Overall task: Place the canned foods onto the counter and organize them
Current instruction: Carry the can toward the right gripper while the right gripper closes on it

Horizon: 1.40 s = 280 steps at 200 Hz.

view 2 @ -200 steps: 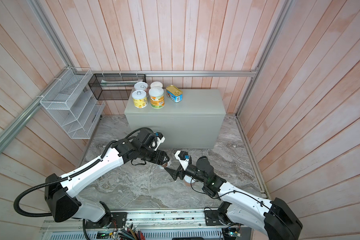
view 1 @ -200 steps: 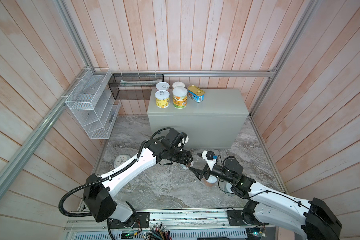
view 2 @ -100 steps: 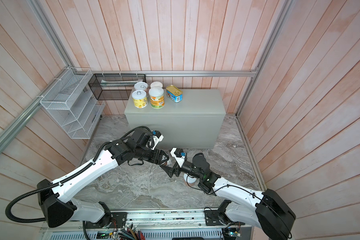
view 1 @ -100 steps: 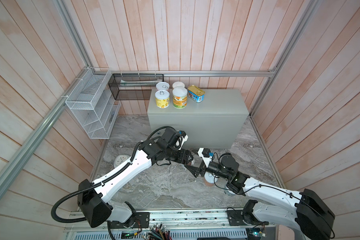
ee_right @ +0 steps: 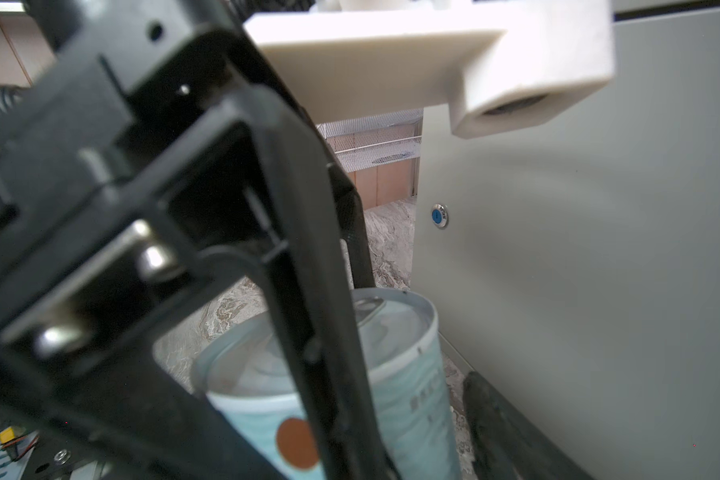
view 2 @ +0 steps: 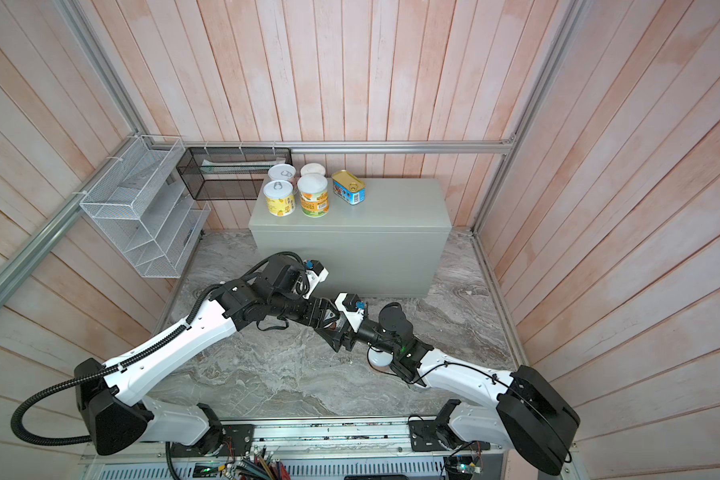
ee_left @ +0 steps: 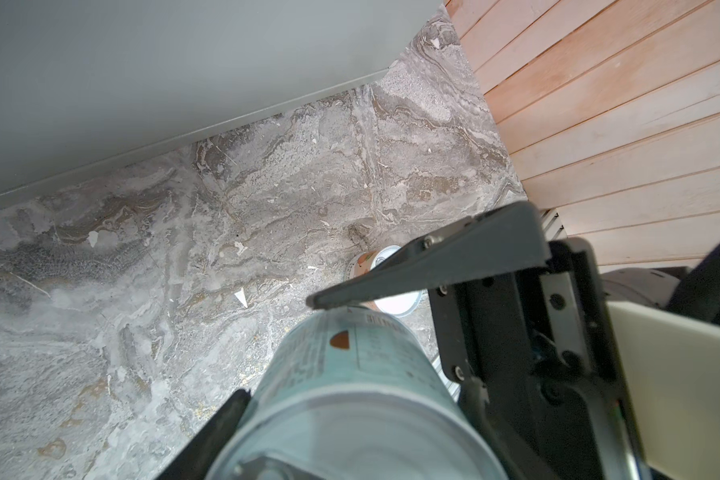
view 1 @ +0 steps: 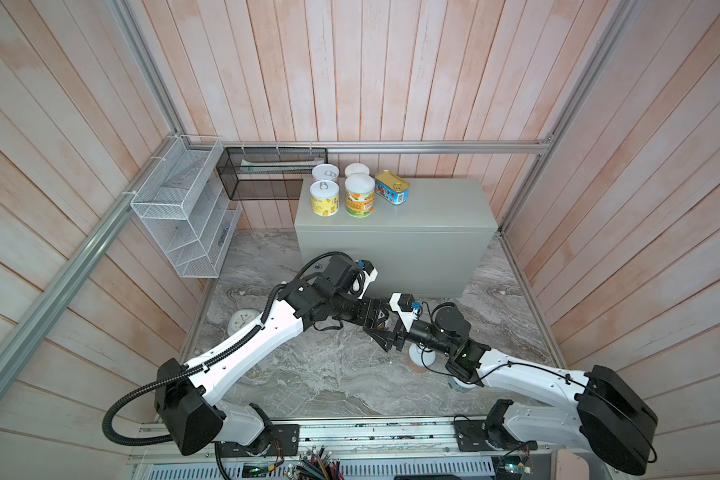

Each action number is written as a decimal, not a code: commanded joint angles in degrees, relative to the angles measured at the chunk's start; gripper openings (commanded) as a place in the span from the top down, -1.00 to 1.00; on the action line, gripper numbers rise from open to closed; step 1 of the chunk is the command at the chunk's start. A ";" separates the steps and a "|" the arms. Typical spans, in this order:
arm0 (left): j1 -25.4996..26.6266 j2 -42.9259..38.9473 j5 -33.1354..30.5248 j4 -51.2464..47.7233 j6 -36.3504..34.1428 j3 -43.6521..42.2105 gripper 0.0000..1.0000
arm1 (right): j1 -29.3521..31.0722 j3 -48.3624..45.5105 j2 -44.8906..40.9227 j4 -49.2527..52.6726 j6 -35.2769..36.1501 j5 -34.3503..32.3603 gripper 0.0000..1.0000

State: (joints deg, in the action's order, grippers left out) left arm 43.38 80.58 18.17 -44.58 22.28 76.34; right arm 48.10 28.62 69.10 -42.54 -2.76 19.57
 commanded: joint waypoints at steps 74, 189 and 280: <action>0.13 0.99 4.50 3.85 1.54 -1.36 -0.28 | -0.05 1.62 1.21 -4.62 -1.88 -2.93 -0.31; -0.17 0.25 -0.49 1.76 4.04 -2.28 -1.00 | -0.28 0.60 0.04 -4.90 -2.94 -7.80 -0.18; -1.19 -3.30 -3.95 2.32 3.69 -4.67 -1.00 | -0.33 1.09 -0.45 -3.00 -2.86 -10.08 -0.18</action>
State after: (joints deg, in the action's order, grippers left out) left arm 42.57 79.88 16.29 -41.43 26.79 72.97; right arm 48.18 28.53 70.39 -41.98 -4.93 12.12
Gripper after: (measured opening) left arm 0.998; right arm 0.721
